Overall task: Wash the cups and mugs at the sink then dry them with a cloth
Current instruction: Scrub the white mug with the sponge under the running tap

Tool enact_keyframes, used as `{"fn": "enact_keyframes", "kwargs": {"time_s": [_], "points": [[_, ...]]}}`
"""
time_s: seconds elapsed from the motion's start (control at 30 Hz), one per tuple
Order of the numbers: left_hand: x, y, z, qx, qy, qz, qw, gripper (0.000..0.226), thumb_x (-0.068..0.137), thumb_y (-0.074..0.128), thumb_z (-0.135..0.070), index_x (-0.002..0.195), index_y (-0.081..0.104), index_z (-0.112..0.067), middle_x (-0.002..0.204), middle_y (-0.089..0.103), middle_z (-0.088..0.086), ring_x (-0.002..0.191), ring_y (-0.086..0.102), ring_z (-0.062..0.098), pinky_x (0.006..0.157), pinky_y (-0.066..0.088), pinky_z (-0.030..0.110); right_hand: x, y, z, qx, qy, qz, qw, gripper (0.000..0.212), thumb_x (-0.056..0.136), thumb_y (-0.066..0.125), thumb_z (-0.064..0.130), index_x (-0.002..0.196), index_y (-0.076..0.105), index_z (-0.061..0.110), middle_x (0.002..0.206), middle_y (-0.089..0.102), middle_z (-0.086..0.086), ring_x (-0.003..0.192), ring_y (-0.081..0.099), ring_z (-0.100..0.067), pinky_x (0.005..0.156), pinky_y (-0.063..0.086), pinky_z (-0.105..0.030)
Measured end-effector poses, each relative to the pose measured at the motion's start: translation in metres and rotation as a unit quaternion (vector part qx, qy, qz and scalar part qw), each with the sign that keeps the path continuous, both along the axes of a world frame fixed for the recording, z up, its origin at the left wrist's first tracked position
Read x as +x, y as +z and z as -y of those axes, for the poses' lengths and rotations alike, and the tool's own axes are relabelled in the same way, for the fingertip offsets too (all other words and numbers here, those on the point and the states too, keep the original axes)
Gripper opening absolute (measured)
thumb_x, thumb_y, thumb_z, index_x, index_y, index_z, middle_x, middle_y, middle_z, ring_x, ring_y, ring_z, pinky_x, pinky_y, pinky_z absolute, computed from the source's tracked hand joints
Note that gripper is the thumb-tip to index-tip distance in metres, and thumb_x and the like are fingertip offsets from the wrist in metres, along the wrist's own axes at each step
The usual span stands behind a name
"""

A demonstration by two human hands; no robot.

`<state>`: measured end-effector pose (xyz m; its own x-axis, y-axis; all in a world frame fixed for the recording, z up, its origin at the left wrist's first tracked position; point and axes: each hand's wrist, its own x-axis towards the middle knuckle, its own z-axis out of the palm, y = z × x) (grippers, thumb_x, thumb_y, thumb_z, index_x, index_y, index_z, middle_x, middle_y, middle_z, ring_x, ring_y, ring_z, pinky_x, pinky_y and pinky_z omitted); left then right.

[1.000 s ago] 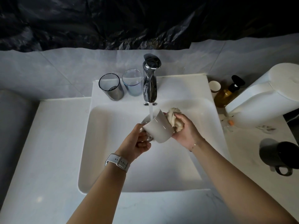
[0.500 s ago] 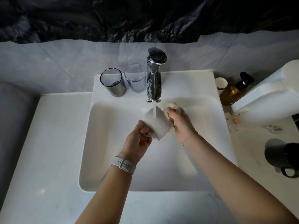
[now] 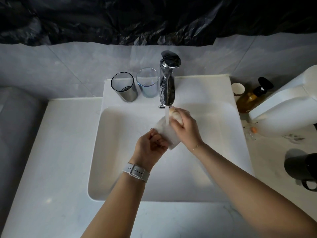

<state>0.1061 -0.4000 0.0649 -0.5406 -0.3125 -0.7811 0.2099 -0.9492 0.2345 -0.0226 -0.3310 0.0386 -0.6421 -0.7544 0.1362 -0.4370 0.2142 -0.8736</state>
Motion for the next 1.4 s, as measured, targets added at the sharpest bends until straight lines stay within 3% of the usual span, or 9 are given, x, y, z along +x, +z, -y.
{"fn": "enact_keyframes", "kwargs": {"time_s": [0.2,0.3,0.37,0.47,0.57,0.8,1.0,1.2,1.4], "points": [[-0.002,-0.006,0.002,-0.021,0.027,0.004,0.999,0.035,0.098,0.036,-0.008,0.064,0.038,-0.018,0.043,0.031,-0.006,0.041,0.029,0.007,0.054,0.029,0.02,0.027,0.0,-0.017,-0.006,0.2,-0.135,0.97,0.042,0.082,0.048,0.007,0.121,0.065,0.009,0.135,0.054,-0.01,0.13,0.046,-0.029,0.111,0.034,-0.037],[-0.003,-0.003,0.004,-0.014,0.007,-0.005,1.0,0.037,0.099,0.032,-0.01,0.063,0.034,-0.019,0.042,0.027,-0.006,0.039,0.025,0.009,0.047,0.027,0.019,0.014,0.005,0.004,0.022,0.1,-0.047,0.994,0.044,0.082,0.045,0.02,0.12,0.063,0.005,0.132,0.057,-0.012,0.124,0.053,-0.026,0.106,0.038,-0.026],[-0.002,0.0,0.008,-0.001,0.008,-0.01,1.0,0.037,0.097,0.031,-0.009,0.061,0.032,-0.019,0.042,0.025,-0.006,0.039,0.024,0.011,0.048,0.024,0.02,0.002,0.002,0.0,0.009,0.02,0.006,1.0,0.048,0.082,0.044,0.028,0.121,0.062,0.006,0.132,0.058,-0.01,0.123,0.055,-0.021,0.107,0.041,-0.033],[-0.002,0.002,0.008,-0.003,0.008,-0.017,1.0,0.036,0.096,0.032,-0.009,0.061,0.031,-0.02,0.041,0.024,-0.006,0.037,0.024,0.01,0.046,0.024,0.02,0.008,0.001,-0.021,-0.023,0.091,-0.026,0.995,0.042,0.079,0.046,0.014,0.115,0.066,0.007,0.137,0.053,-0.01,0.131,0.047,-0.021,0.109,0.039,-0.041],[-0.007,0.005,0.003,-0.022,0.015,-0.006,1.0,0.037,0.097,0.034,-0.008,0.062,0.033,-0.019,0.04,0.026,-0.006,0.035,0.028,0.008,0.045,0.03,0.018,0.021,0.005,-0.025,-0.031,0.193,-0.097,0.976,0.041,0.076,0.051,0.014,0.112,0.07,0.007,0.136,0.053,-0.012,0.134,0.042,-0.025,0.11,0.034,-0.026],[-0.004,0.012,0.007,-0.02,-0.005,-0.027,0.999,0.036,0.096,0.033,-0.008,0.061,0.031,-0.02,0.041,0.025,-0.006,0.042,0.025,0.01,0.051,0.024,0.02,0.011,0.016,-0.011,-0.067,0.065,-0.042,0.995,0.043,0.08,0.067,0.048,0.093,0.072,0.007,0.13,0.058,-0.004,0.121,0.055,-0.012,0.101,0.043,-0.025],[-0.007,0.011,0.004,-0.045,-0.015,-0.018,0.999,0.036,0.094,0.031,-0.006,0.061,0.032,-0.019,0.04,0.025,-0.006,0.039,0.028,0.008,0.051,0.023,0.02,0.021,0.012,-0.014,-0.078,0.109,-0.132,0.982,0.025,0.089,0.063,0.027,0.106,0.073,0.012,0.121,0.062,-0.011,0.121,0.055,-0.022,0.098,0.044,-0.023],[-0.009,0.015,0.009,-0.023,-0.008,-0.032,0.999,0.027,0.077,0.036,-0.001,0.056,0.034,-0.019,0.04,0.024,-0.006,0.039,0.022,0.01,0.047,0.023,0.02,0.008,0.02,-0.011,-0.037,-0.114,-0.012,0.993,0.025,0.088,0.063,0.03,0.101,0.073,0.012,0.114,0.07,0.0,0.104,0.065,-0.012,0.091,0.051,-0.033],[-0.012,0.014,0.001,-0.046,-0.037,-0.013,0.998,0.035,0.092,0.032,-0.005,0.06,0.032,-0.019,0.04,0.024,-0.006,0.04,0.023,0.009,0.052,0.022,0.02,0.029,0.021,-0.005,-0.049,0.01,-0.115,0.992,0.018,0.089,0.063,0.023,0.1,0.072,0.013,0.123,0.064,-0.004,0.118,0.058,-0.016,0.094,0.046,-0.023]]}}
